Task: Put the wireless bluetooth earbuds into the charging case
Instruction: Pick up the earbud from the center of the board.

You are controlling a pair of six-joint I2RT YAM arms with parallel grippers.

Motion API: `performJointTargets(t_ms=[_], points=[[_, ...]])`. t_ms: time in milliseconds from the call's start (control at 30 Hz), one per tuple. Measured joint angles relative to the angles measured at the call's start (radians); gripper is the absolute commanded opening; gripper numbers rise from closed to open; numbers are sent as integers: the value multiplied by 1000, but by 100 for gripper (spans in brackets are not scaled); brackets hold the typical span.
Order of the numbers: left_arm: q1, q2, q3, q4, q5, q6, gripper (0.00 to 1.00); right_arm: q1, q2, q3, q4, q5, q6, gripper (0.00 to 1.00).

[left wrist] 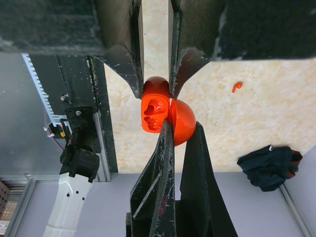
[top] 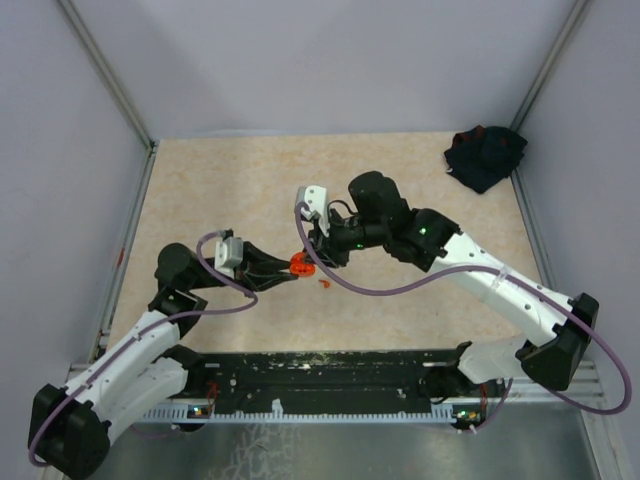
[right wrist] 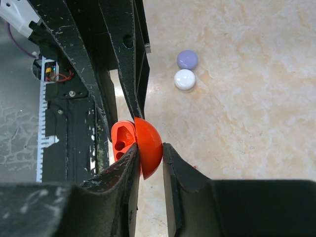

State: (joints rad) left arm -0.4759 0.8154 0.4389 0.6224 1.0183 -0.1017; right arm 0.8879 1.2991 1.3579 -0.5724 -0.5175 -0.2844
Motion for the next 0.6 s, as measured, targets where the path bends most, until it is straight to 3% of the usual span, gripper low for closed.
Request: performJointTargets(t_ms=[267, 400, 600], points=[[0, -27, 23, -142, -43, 101, 2, 2, -32, -2, 37, 66, 59, 48], [0, -43, 26, -209, -81, 145, 2, 2, -90, -23, 79, 135, 98, 65], [0, -84, 27, -305, -157, 196, 0, 2, -174, -122, 136, 291, 172, 70]])
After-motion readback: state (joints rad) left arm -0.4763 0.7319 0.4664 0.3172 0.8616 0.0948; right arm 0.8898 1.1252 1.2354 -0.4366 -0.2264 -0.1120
